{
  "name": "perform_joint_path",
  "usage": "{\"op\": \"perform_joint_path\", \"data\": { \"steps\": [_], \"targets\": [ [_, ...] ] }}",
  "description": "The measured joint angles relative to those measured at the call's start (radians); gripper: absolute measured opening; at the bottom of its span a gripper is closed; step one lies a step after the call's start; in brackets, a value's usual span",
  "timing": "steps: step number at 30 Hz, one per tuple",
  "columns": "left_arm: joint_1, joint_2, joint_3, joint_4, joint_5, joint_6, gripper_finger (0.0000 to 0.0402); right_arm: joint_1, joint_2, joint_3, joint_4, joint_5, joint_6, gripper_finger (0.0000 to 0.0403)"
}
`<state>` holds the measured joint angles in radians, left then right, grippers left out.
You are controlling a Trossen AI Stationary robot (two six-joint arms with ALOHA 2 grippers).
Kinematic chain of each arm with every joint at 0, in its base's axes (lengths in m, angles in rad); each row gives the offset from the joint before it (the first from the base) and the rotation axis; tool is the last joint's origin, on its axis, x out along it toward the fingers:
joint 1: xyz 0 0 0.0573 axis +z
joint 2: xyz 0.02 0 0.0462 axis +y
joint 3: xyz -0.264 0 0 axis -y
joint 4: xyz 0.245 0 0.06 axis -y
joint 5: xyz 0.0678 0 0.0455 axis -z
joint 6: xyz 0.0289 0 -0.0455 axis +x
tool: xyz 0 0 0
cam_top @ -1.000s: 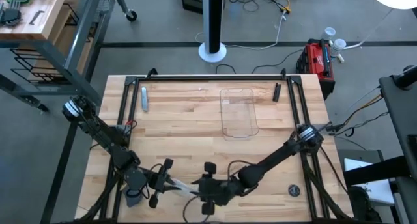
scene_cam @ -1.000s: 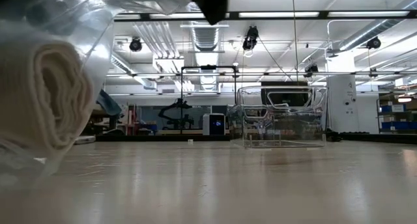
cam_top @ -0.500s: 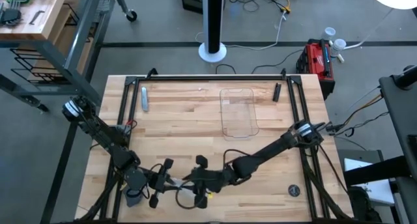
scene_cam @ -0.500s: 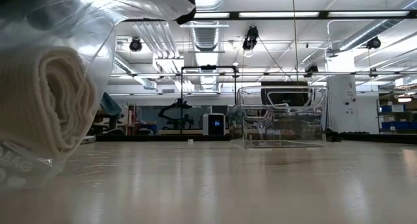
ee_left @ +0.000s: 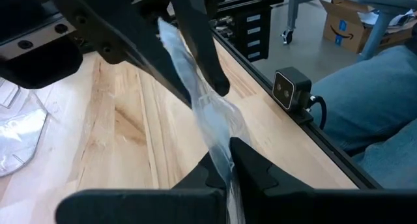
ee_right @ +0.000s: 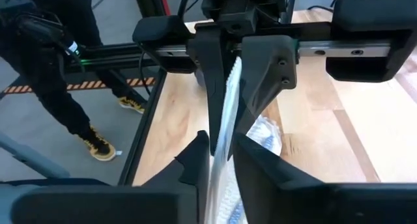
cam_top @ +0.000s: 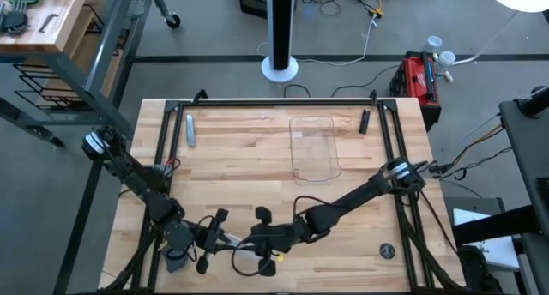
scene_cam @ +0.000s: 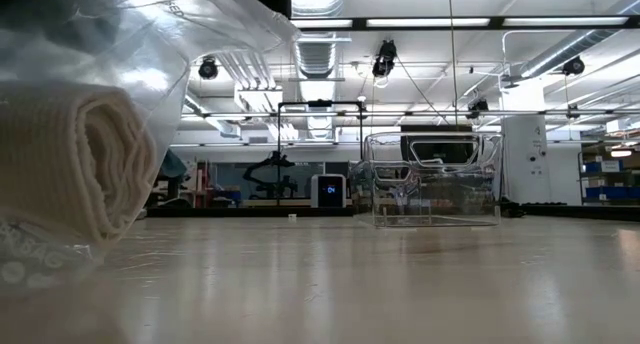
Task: Roll bandage
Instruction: Close the transparent zip bag
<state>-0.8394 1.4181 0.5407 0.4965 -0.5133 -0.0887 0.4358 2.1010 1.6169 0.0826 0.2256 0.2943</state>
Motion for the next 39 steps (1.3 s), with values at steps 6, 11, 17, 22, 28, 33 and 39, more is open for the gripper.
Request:
{"op": "perform_joint_path", "data": {
  "steps": [6,11,17,22,28,33,39],
  "targets": [
    [0.0,0.0,0.0,0.0,0.0,-0.002,0.0,0.0,0.0,0.0,-0.006,-0.027,0.003,0.0107],
    [0.0,0.0,0.0,0.0,0.0,-0.002,0.0,0.0,0.0,-0.001,-0.059,-0.034,0.003,0.0039],
    [0.0,0.0,0.0,0.0,0.0,-0.002,0.0,0.0,0.0,-0.001,-0.06,-0.054,0.002,0.0039],
    [0.0,0.0,0.0,0.0,0.0,-0.002,0.0,0.003,0.0,-0.001,-0.061,-0.081,0.003,0.0088],
    [0.0,0.0,0.0,0.0,0.0,-0.002,0.0,0.005,0.0,-0.001,-0.092,-0.095,0.047,0.0113],
    [0.0,0.0,0.0,0.0,0.0,-0.002,0.0,0.011,0.0,-0.001,-0.093,-0.094,0.017,0.0024],
    [0.0,0.0,0.0,0.0,0.0,-0.002,0.0,0.022,-0.04,-0.002,-0.144,-0.103,-0.006,0.0046]
  ]
}}
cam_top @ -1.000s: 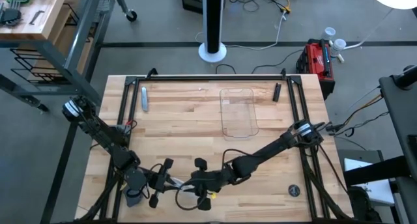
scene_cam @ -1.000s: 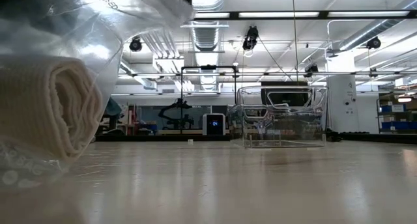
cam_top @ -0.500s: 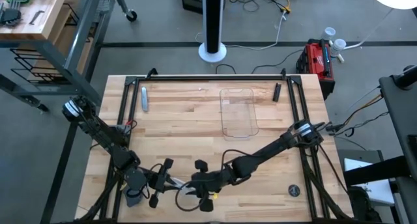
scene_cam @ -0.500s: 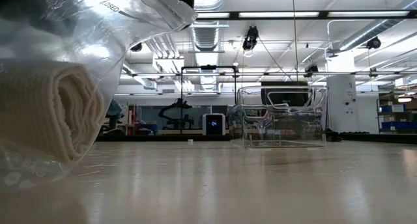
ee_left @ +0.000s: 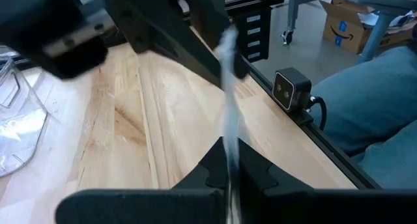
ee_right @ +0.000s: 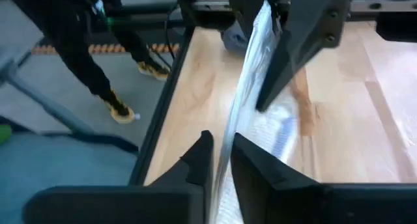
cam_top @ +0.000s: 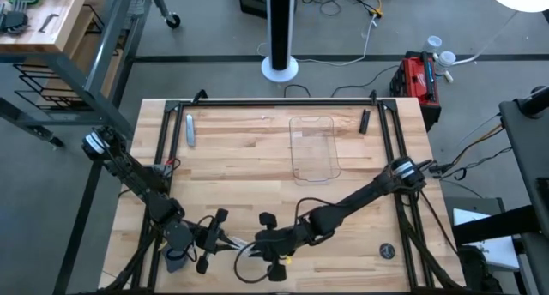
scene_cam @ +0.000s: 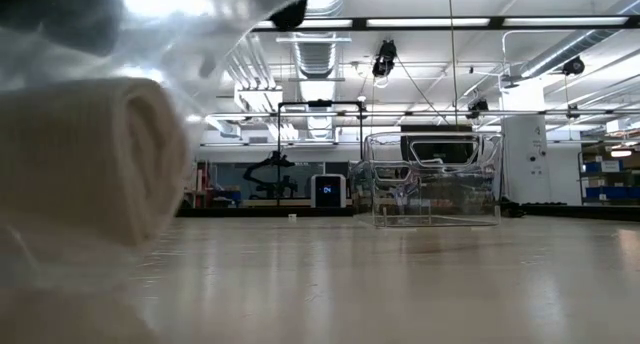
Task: Roll bandage
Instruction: Close the transparent zip bag
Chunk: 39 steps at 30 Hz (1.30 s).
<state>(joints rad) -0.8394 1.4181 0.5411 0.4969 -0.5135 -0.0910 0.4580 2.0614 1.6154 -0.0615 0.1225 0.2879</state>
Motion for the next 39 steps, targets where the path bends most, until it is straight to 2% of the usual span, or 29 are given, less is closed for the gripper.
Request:
{"op": "perform_joint_path", "data": {
  "steps": [5,13,18,23,31,39],
  "targets": [
    [0.0,0.0,0.0,0.016,-0.023,0.029,0.0,-0.005,-0.059,0.0,-0.134,0.008,-0.028,0.0092],
    [0.004,-0.001,0.0,0.107,-0.054,0.187,0.0,-0.006,-0.129,0.001,-0.29,0.006,-0.252,0.0137],
    [0.02,-0.008,0.001,0.105,-0.106,0.217,0.0,-0.036,-0.13,0.0,-0.383,-0.001,-0.262,0.0144],
    [0.045,-0.008,0.001,0.097,-0.107,0.146,0.0,-0.062,-0.13,-0.004,-0.387,-0.08,-0.264,0.0142],
    [0.052,-0.008,0.001,0.093,-0.14,0.11,0.0,-0.098,-0.134,-0.004,-0.425,-0.069,-0.307,0.0138],
    [0.059,-0.008,0.0,0.093,-0.158,0.081,0.0,-0.102,-0.211,-0.054,-0.68,-0.078,-0.276,0.0138]
  ]
}}
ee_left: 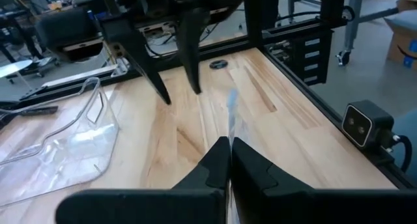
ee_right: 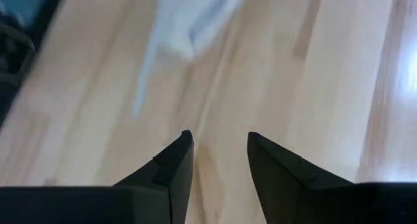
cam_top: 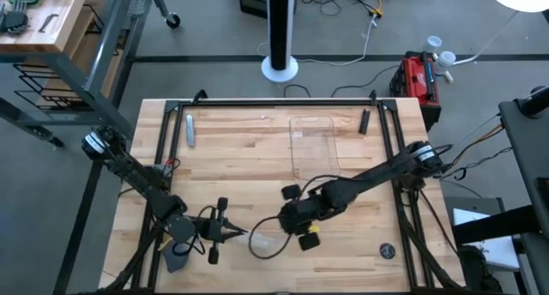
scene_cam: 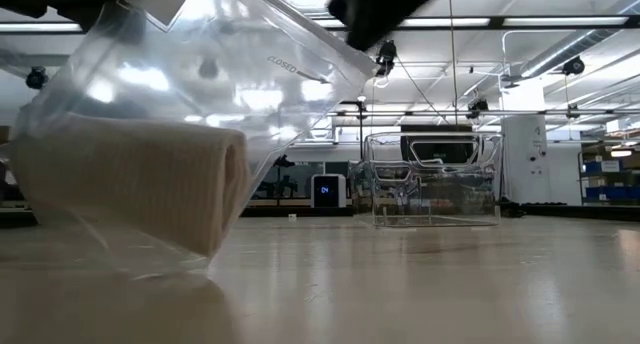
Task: Roll bandage
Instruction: Close the transparent zip bag
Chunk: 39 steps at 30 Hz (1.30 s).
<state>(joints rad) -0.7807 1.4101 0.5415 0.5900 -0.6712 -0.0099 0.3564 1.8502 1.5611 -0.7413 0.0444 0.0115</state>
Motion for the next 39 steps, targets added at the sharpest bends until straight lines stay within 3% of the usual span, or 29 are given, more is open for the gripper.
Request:
{"op": "perform_joint_path", "data": {
  "steps": [5,10,14,23,31,39],
  "targets": [
    [0.003,0.0,0.0,0.001,0.0,-0.01,0.0,0.001,-0.132,-0.211,0.134,0.0,0.061,0.0128],
    [0.004,0.0,0.0,0.0,0.0,-0.045,0.0,0.001,-0.247,-0.508,0.568,0.009,0.195,0.0119],
    [0.007,0.0,0.0,-0.003,-0.001,-0.061,0.0,0.001,-0.258,-0.623,0.793,0.007,0.291,0.0115],
    [0.03,0.0,0.0,-0.005,-0.001,-0.093,0.0,0.018,-0.161,-0.533,0.831,-0.125,0.408,0.0143],
    [0.03,0.0,0.0,-0.007,0.0,-0.109,0.0,0.028,-0.024,-0.365,0.658,-0.096,0.401,0.0174],
    [0.03,0.0,0.0,-0.024,0.002,-0.123,0.0,0.034,0.014,-0.324,0.609,-0.043,0.408,0.0136]
  ]
}}
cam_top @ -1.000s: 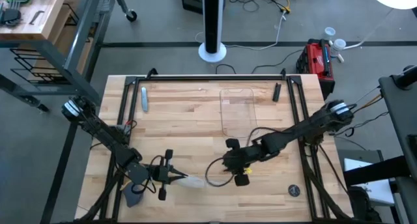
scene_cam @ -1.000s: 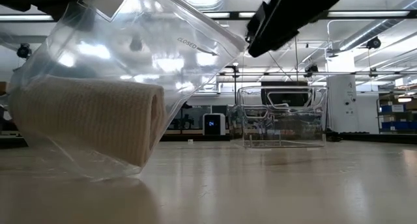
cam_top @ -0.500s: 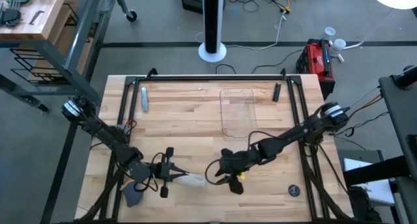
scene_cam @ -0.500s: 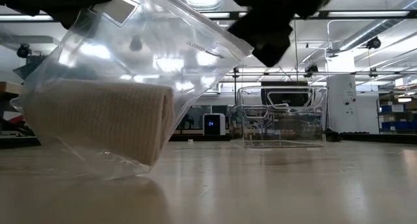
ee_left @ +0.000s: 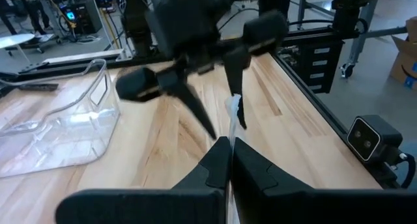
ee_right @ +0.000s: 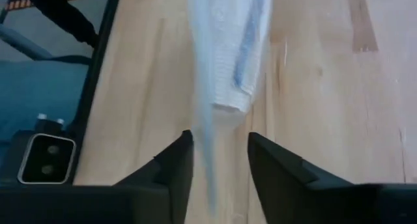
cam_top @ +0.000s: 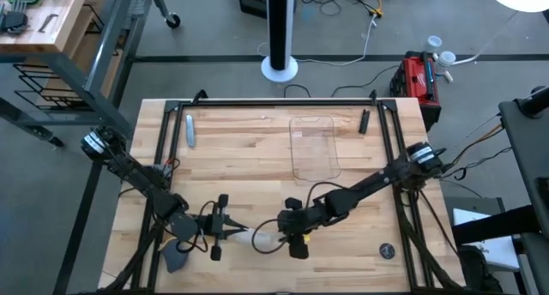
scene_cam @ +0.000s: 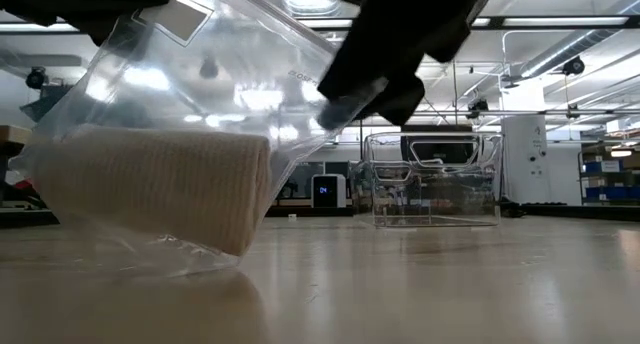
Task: Roll bandage
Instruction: Close the transparent zip bag
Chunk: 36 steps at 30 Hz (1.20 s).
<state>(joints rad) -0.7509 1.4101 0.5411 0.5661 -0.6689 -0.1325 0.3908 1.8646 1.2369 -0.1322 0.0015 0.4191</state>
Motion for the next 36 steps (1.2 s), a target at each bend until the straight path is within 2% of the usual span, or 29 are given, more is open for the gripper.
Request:
{"op": "perform_joint_path", "data": {
  "steps": [3,6,8,11,15,18,23,26,30,32,36],
  "targets": [
    [0.0,0.0,0.0,-0.025,0.0,-0.024,0.0,0.01,-0.005,-0.002,-0.003,0.001,0.0,0.0096],
    [0.0,0.001,0.0,-0.044,0.005,-0.051,0.0,0.024,-0.005,-0.001,-0.005,0.001,-0.021,0.0031],
    [0.0,0.001,0.0,-0.048,0.005,-0.069,0.0,0.032,-0.004,0.0,-0.005,0.009,-0.034,0.001],
    [-0.001,0.0,0.0,-0.06,0.038,-0.13,0.0,0.044,-0.002,0.0,-0.02,0.058,-0.02,0.0009],
    [-0.001,-0.028,0.0,-0.13,0.207,-0.327,0.0017,0.054,-0.002,0.0,-0.063,0.116,-0.011,0.0002],
    [-0.001,-0.046,0.0,-0.209,0.283,-0.465,0.0053,0.06,-0.002,0.018,-0.095,0.138,-0.021,0.0001],
    [-0.001,-0.09,-0.002,-0.381,0.374,-0.618,0.0122,0.074,-0.001,0.078,-0.224,0.265,-0.083,0.0001],
    [-0.001,-0.127,0.011,-0.327,0.37,-0.593,0.0154,0.079,-0.001,0.129,-0.294,0.327,-0.119,0.0],
    [0.0,-0.184,0.08,-0.33,0.356,-0.435,0.0174,0.082,-0.001,0.161,-0.35,0.393,-0.179,0.0],
    [0.0,-0.213,0.131,-0.349,0.297,-0.349,0.0175,0.085,-0.001,0.176,-0.366,0.441,-0.212,0.0],
    [0.001,-0.219,0.229,-0.452,0.11,-0.201,0.0166,0.084,-0.001,0.202,-0.394,0.497,-0.253,0.0]
  ]
}}
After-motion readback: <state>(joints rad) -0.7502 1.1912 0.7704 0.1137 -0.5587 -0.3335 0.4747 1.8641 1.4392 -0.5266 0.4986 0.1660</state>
